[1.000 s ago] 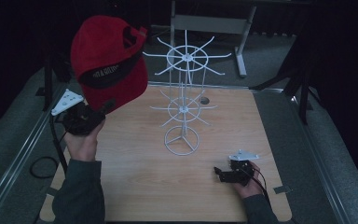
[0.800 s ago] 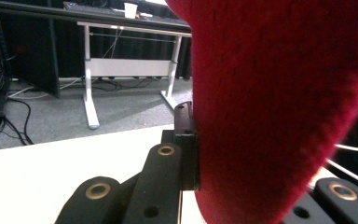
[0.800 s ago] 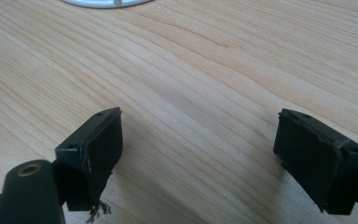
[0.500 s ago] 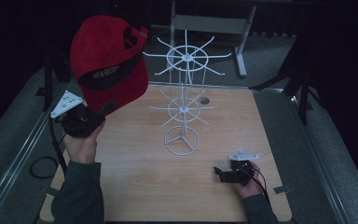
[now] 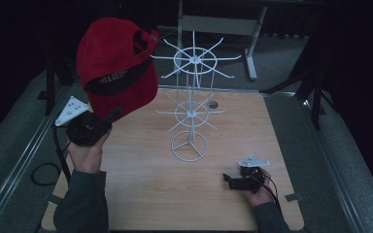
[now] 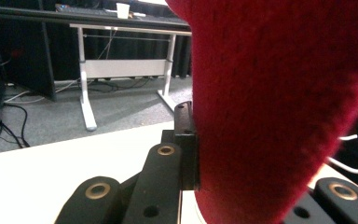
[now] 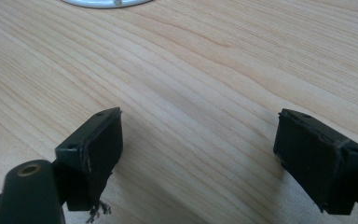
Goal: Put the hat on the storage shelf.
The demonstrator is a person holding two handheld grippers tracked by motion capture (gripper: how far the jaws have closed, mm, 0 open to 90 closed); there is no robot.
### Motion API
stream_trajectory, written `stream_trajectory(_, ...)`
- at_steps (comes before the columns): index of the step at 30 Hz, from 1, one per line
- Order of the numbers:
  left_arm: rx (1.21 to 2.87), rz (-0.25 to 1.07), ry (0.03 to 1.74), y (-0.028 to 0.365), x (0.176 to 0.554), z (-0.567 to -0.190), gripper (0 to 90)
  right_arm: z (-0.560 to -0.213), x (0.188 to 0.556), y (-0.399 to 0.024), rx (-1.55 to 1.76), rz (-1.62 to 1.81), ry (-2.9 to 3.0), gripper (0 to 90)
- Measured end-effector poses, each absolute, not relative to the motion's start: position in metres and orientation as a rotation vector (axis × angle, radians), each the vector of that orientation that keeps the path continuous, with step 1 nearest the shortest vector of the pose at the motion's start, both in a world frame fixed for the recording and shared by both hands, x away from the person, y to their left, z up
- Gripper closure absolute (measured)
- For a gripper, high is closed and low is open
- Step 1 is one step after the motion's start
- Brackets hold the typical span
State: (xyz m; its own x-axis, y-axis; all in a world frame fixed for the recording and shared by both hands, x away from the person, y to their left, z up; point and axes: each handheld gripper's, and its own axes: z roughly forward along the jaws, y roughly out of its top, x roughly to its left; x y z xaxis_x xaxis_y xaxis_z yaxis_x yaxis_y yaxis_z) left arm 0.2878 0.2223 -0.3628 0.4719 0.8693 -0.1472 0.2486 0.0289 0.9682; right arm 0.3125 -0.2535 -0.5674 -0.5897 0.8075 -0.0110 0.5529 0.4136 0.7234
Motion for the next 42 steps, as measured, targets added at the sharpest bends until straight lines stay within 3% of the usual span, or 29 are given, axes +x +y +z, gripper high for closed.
stream_trajectory(14, 1.556, 0.628, 1.032, 0.210, 0.287, -0.383, 85.2, -0.567, 0.312, -0.253, 1.170, 0.983, 2.315, 15.3)
stream_trajectory(31, 1.633, 0.553, 1.095, 0.202, 0.287, -0.446, 84.2, -0.568, 0.313, -0.253, 1.168, 0.985, 2.314, 15.3)
stream_trajectory(42, 1.607, 0.554, 1.095, 0.208, 0.286, -0.441, 47.1, -0.568, 0.313, -0.253, 1.169, 0.984, 2.315, 15.3)
